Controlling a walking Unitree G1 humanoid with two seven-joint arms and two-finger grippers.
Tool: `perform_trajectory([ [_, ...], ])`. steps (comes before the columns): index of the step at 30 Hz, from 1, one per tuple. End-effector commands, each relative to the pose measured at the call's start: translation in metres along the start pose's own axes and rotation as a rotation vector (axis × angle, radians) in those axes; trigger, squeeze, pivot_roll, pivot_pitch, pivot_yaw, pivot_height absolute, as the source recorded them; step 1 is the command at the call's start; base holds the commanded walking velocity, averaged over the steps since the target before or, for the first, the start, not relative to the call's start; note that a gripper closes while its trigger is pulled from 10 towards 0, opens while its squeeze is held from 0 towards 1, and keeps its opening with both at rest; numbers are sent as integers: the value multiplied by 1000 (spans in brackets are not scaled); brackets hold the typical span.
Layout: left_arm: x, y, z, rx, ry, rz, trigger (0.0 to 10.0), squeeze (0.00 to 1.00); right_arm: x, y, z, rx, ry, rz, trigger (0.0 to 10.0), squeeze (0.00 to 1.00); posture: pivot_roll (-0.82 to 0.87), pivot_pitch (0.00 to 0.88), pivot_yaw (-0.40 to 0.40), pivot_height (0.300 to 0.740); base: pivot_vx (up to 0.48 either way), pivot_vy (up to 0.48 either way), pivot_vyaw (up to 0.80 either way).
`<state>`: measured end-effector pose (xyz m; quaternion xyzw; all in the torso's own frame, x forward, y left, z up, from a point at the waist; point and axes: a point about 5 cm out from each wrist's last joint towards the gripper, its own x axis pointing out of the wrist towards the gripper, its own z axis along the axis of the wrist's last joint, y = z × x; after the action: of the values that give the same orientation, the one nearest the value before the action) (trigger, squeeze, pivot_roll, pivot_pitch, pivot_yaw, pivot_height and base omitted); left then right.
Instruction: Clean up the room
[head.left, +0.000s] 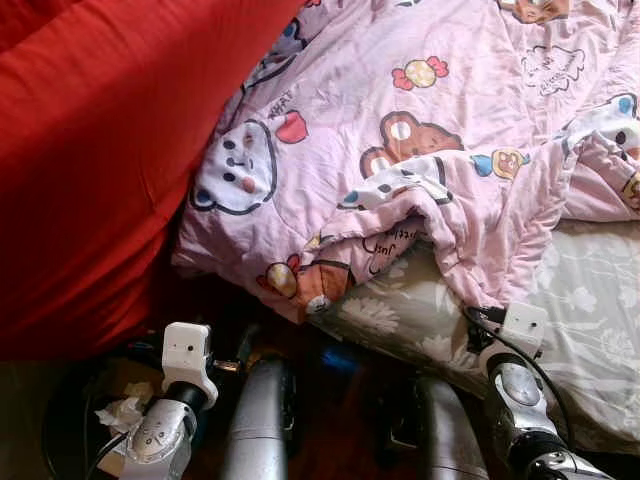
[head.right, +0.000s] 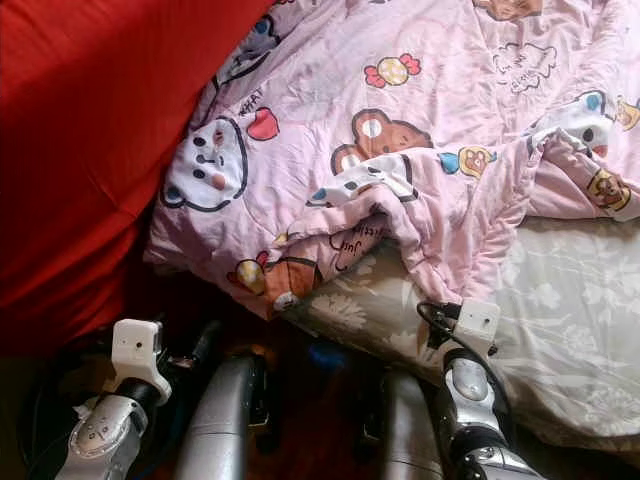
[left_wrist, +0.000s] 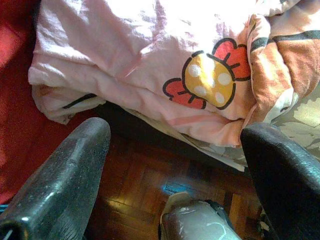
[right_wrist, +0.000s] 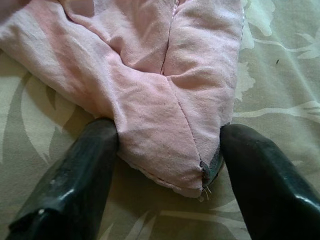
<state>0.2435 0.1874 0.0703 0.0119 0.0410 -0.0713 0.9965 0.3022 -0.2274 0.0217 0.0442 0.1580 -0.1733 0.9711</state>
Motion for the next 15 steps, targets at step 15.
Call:
perform_trajectory([
  [15, -11, 4, -10, 0, 67, 21, 10000, 0, -8, -7, -23, 12, 93, -36, 0, 0, 262, 553, 78, 641, 0, 0, 0],
])
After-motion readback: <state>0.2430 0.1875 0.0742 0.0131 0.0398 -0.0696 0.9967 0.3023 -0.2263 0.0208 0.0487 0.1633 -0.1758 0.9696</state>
